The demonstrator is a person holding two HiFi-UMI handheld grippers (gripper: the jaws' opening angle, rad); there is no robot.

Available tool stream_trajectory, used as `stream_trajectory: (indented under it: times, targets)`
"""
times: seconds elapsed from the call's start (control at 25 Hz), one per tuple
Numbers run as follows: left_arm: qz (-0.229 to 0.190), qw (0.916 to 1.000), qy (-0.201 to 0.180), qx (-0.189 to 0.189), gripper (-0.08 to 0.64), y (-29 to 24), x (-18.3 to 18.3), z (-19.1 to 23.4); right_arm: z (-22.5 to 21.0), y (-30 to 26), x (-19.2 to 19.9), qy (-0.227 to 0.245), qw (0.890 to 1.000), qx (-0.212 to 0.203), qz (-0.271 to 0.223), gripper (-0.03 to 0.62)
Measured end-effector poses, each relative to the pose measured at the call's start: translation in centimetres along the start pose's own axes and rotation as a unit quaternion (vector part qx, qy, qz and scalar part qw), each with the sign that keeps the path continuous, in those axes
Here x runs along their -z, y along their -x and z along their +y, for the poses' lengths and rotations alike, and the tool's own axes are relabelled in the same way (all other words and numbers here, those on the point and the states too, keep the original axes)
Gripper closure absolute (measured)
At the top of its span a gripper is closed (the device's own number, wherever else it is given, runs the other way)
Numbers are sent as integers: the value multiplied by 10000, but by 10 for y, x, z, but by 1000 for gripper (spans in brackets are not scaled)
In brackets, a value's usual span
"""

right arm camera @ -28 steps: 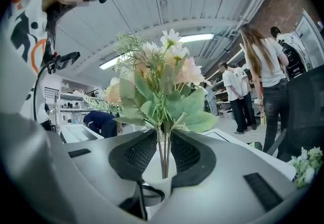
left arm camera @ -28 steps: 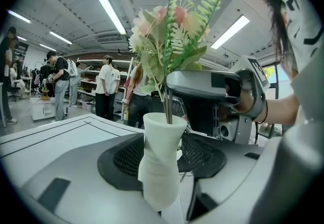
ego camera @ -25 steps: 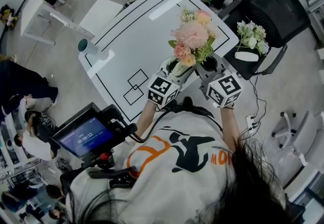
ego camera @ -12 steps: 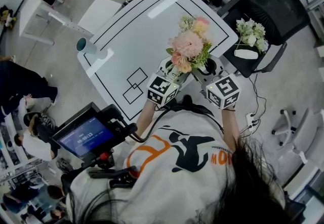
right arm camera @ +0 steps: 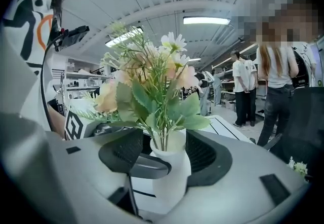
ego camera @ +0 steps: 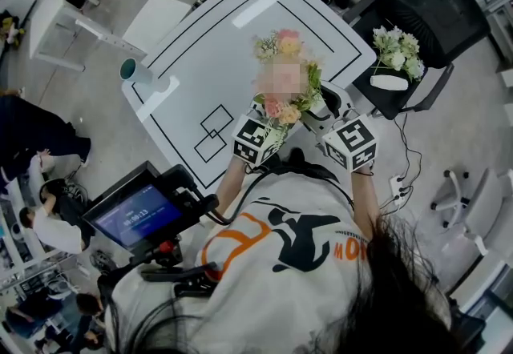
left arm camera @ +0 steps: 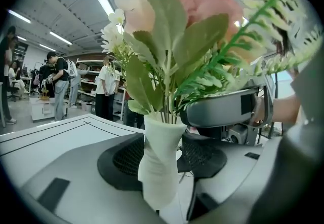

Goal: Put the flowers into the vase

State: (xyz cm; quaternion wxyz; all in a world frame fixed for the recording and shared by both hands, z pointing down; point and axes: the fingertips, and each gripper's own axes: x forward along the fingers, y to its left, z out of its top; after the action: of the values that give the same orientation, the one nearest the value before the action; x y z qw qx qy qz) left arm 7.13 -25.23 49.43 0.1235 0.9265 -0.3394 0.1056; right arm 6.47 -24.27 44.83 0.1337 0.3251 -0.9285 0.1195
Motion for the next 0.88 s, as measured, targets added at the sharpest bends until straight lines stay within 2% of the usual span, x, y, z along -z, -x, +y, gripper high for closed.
stream_trajectory:
  times: [0.12, 0.24, 0.68, 0.88]
  targets:
    - [-7, 10000, 16, 4, 333, 0, 0, 0, 1, 0, 2, 166, 9997, 57, 141, 331]
    - [-6, 10000, 37, -16, 333, 0, 4, 2, -7, 2, 4, 321, 9985, 344, 273, 319]
    - [-35, 10000, 71, 1, 333, 0, 6, 2, -18, 7, 27, -572, 9976, 267, 272, 320]
    - [46, 9999, 87, -42, 333, 0, 11, 3, -19, 8, 33, -708, 9968, 191, 324, 319]
